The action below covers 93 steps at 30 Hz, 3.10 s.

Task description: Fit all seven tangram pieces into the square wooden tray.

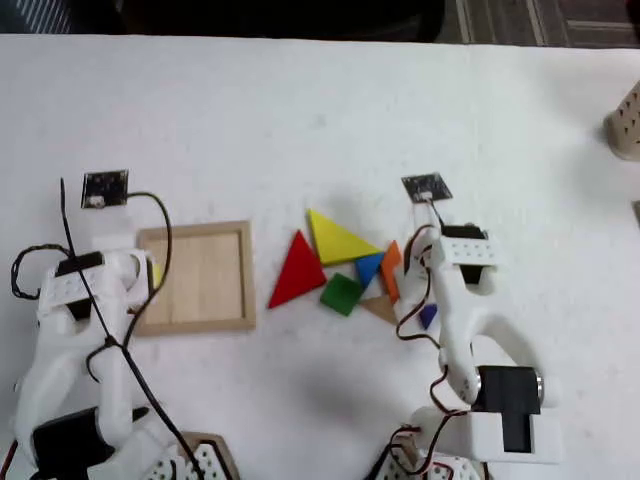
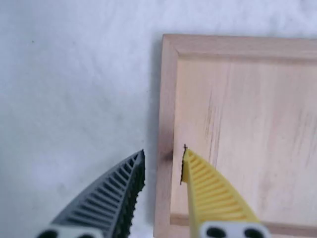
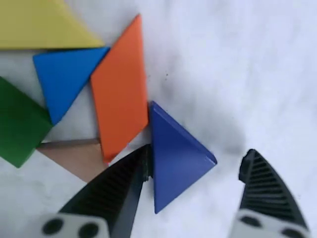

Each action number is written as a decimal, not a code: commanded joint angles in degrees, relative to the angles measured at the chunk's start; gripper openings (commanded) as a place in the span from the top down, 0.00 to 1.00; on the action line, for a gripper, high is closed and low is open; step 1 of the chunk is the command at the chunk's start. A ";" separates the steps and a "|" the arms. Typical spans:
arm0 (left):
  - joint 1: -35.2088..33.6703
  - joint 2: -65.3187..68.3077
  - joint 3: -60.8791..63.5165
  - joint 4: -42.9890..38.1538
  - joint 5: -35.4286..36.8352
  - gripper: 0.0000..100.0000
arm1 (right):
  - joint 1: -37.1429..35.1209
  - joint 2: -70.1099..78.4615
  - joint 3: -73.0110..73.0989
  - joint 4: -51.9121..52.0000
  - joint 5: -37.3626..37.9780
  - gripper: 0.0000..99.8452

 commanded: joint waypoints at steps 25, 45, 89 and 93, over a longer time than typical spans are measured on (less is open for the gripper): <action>0.57 -2.42 -0.26 -1.67 -0.44 0.85 | -0.31 4.79 -4.66 2.68 -0.88 0.85; 0.57 -2.42 -0.26 -1.67 -0.44 0.85 | 0.75 -4.00 -5.10 7.69 -0.79 0.87; -0.31 -2.42 -0.44 -1.67 -0.44 0.85 | 2.59 -18.42 8.79 13.23 95.03 0.62; -0.31 -2.42 -0.53 -1.67 -0.44 0.85 | 4.26 -18.42 11.25 9.19 97.23 0.62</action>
